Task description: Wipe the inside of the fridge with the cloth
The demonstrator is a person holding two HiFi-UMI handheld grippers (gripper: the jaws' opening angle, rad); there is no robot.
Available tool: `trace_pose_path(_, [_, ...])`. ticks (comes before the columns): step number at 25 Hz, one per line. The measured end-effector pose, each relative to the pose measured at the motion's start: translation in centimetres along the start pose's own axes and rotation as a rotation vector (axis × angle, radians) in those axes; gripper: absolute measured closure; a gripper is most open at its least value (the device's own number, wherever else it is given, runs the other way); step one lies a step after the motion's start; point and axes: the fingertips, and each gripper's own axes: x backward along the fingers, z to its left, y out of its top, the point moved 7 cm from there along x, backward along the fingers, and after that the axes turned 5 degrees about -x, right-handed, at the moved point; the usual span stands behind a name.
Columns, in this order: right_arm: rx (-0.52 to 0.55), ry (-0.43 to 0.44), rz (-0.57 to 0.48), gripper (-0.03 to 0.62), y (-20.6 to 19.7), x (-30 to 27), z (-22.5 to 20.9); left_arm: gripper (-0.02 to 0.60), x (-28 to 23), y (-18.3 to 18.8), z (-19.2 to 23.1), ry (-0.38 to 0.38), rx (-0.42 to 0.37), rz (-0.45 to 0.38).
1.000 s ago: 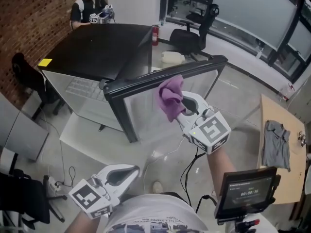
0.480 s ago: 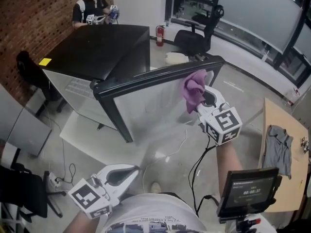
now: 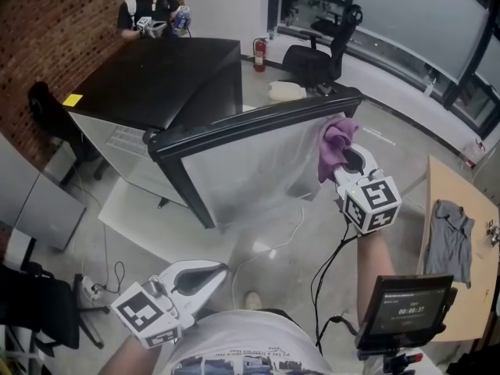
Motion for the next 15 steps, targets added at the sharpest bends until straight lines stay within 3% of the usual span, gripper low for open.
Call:
trace_pose_path(4, [0.016,0.094,-0.046,0.513,0.7,0.3,3.3,0.574,-0.1,0.4,0.1,-0.012,-0.009,0.001])
trace_pose_path(10, [0.044,0.301,-0.097,0.513,2.0,-1.2,11.5,0.574,0.4,0.5,0.2,-0.012,-0.008,0.012])
trace_pose_path(15, [0.074,0.438,-0.095,0.513,2.6,-2.8,17.4,0.574,1.2,0.7,0.1,0.004,-0.008,0.017])
